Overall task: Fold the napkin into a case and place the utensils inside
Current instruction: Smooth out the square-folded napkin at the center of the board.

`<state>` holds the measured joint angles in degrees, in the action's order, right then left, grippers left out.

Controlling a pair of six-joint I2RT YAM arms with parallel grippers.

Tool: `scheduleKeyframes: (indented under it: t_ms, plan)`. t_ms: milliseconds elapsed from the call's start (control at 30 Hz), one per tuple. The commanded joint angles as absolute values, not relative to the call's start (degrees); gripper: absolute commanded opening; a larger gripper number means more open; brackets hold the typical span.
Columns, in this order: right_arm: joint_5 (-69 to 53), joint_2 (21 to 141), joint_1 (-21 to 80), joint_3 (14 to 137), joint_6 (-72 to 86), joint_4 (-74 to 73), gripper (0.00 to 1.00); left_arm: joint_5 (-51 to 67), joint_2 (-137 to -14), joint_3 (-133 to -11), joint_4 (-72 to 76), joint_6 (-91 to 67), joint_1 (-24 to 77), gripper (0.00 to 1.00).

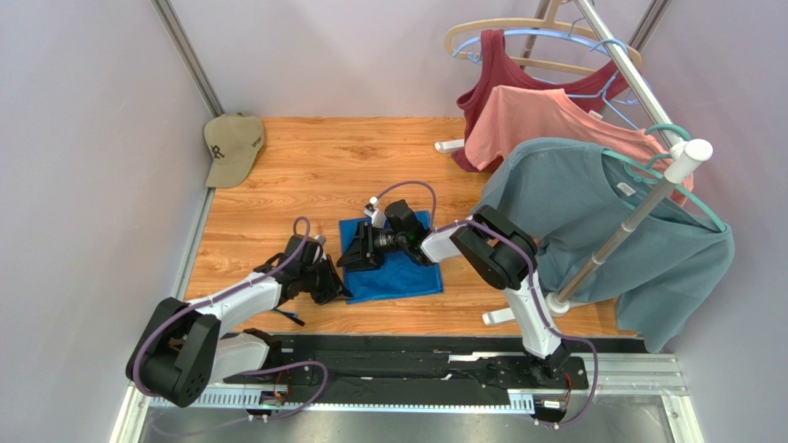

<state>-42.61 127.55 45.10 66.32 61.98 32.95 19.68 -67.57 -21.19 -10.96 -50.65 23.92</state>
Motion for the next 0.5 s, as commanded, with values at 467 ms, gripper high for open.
scheduleKeyframes:
  t_ms: [467]
  plan:
    - [-41.22, 137.63, 43.51, 81.29, 58.1, 25.26, 0.51, 16.7, -68.55, -21.36, -15.91, -48.08, 24.08, 0.0]
